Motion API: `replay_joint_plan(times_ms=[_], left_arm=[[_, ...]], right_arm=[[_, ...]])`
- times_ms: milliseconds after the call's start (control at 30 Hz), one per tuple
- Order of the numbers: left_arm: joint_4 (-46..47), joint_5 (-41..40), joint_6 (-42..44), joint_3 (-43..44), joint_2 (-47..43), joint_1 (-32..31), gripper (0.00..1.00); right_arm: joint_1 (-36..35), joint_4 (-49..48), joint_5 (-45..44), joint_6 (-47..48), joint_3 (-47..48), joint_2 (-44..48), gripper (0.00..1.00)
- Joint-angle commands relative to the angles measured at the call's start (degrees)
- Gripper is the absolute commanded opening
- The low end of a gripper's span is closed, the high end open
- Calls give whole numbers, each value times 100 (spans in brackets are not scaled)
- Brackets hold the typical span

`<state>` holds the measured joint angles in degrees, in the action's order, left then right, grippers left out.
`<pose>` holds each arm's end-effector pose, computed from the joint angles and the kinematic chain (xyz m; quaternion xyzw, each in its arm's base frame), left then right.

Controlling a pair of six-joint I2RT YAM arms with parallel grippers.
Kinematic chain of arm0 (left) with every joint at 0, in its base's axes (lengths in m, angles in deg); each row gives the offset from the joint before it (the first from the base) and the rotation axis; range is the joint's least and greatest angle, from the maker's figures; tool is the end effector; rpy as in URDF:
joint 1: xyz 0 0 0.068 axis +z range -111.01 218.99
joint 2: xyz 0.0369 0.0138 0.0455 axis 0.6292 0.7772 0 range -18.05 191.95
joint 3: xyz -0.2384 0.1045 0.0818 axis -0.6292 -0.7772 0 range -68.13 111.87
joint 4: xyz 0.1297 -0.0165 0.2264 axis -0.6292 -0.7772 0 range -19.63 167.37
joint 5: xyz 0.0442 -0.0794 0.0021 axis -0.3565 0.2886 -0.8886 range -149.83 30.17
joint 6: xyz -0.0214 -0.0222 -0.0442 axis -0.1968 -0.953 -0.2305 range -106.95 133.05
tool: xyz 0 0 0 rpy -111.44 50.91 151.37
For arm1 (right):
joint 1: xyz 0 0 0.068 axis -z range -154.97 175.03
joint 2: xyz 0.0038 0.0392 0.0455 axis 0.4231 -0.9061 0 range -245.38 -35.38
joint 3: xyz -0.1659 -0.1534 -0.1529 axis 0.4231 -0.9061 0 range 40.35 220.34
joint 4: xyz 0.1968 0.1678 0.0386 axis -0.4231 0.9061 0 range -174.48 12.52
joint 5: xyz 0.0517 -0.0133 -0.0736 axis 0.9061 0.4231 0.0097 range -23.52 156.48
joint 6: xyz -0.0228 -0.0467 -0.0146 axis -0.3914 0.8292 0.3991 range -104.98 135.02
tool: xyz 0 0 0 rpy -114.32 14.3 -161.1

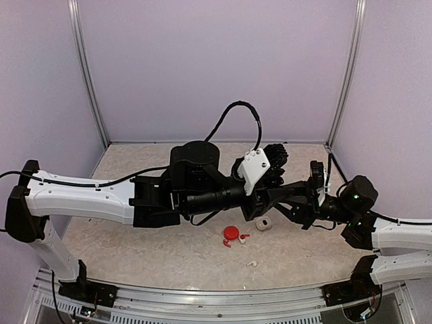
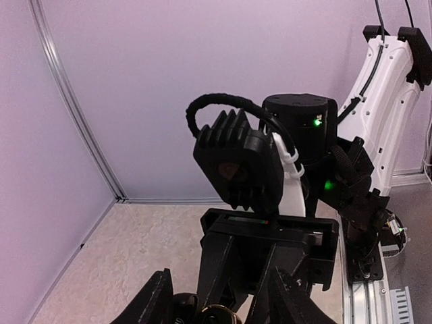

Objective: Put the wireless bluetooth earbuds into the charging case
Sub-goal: Insert the right earbud into the right side groove of the charging case.

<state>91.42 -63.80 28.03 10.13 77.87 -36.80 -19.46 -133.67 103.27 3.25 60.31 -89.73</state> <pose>0.1026 -0.3950 0.3521 0.5021 0.5286 -0.3244 0.6027 0.1287 0.1563 0.2653 -0.4030 0.4851 0.5243 0.5722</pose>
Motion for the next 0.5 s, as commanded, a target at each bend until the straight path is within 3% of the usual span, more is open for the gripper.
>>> replay_joint_plan(times_ms=[0,233,467], left_arm=[[66,324,249,-115,-297,-30,49],[-160,29,706,-434,-824,-14,49],[-1171,184,1325,-799,-1566,90,47]], right_arm=[[-77,-180,-185,-153,-45,29,0],[-80,216,-332,-137,45,126,0],[-67,781,-163,-12,235,182,0]])
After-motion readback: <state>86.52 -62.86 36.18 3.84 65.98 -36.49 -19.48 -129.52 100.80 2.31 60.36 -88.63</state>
